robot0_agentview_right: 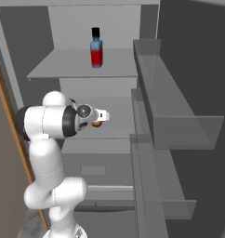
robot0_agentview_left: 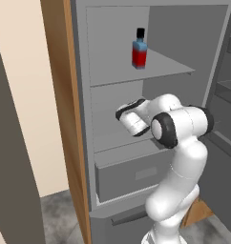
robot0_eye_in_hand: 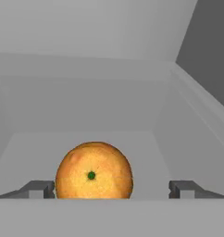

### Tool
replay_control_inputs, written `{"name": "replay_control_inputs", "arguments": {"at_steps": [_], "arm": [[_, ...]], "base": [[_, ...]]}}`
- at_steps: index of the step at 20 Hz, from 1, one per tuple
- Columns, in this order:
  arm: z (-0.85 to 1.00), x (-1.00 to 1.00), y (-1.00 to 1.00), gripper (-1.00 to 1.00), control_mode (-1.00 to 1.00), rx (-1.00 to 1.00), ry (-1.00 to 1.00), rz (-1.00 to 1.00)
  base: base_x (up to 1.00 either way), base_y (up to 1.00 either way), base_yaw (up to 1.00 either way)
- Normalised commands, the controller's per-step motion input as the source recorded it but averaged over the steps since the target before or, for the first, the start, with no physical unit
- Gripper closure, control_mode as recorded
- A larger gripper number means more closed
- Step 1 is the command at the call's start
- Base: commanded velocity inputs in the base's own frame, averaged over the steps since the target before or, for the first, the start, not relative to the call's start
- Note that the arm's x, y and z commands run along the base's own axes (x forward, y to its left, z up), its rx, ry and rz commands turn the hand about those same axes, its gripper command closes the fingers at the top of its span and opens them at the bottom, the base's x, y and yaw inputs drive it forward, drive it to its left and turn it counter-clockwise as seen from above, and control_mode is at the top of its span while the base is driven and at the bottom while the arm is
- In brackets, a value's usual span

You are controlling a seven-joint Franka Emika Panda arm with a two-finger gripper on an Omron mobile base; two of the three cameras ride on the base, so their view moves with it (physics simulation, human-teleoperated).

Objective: Place the liquor on the top shelf of the fridge to keep it out of children's reach, and place the orange and mushroom on lower shelves for easy access.

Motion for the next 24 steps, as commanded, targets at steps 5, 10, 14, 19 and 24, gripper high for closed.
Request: {"name": "replay_control_inputs", "arguments": {"at_steps": [5, 10, 14, 19, 24], "arm": [[0.43, -0.57, -0.05, -1.00, -1.00, 0.00, -0.02, 0.03], [0.63, -0.55, 0.00, -1.00, -1.00, 0.00, -0.05, 0.06], [0.53, -0.74, 0.00, -1.00, -1.00, 0.00, 0.02, 0.04], [0.94, -0.58, 0.00, -1.00, -1.00, -0.06, 0.17, 0.01], [1.00, -0.38, 0.01, -1.00, -1.00, -0.16, 0.46, 0.00]], "base": [[0.00, 0.00, 0.00], [0.00, 0.00, 0.00], [0.00, 0.00, 0.00], [0.00, 0.00, 0.00], [0.00, 0.00, 0.00]]}}
